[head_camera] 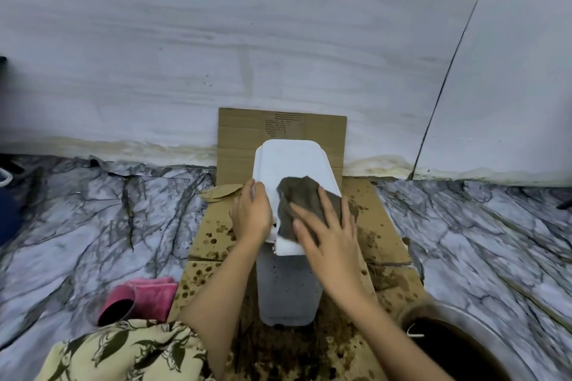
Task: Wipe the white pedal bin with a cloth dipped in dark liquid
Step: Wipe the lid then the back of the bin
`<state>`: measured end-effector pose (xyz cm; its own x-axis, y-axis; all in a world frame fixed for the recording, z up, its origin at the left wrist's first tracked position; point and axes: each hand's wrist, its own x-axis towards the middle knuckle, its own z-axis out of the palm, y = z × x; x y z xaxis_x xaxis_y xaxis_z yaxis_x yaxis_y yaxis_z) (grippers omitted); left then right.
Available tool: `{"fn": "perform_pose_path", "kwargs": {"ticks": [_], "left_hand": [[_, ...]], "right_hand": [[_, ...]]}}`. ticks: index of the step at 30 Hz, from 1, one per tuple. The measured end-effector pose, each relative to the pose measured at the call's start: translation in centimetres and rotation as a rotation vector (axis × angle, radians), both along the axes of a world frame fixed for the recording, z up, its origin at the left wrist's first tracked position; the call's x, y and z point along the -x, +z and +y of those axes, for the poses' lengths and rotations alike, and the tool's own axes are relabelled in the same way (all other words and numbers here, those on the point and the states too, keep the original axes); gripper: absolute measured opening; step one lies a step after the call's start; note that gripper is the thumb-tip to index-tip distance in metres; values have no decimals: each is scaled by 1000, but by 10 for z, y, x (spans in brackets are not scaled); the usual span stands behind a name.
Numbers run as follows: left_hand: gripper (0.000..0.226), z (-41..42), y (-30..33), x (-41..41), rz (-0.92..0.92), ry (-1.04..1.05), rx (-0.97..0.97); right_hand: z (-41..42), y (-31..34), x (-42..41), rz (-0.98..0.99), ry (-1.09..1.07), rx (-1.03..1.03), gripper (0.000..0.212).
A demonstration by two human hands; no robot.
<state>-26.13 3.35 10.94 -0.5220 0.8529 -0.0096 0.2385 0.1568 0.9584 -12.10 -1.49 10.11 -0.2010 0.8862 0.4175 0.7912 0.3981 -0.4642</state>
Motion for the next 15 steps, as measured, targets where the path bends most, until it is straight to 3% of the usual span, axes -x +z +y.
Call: {"fn": "perform_pose_path", "kwargs": {"ticks": [4, 9, 12, 15], "left_hand": [[46, 3, -4, 4, -23, -41, -16], [48, 6, -1, 2, -53, -27, 46], [58, -2, 4, -1, -42, 34, -10], [60, -32, -10, -3, 284, -108, -261]], "right_hand": [[-34, -27, -15, -177, 71, -120, 41], [7, 7, -12, -310, 17, -133, 64], [37, 22, -8, -55, -73, 39, 54], [51, 21, -3, 249, -178, 157, 42]]}}
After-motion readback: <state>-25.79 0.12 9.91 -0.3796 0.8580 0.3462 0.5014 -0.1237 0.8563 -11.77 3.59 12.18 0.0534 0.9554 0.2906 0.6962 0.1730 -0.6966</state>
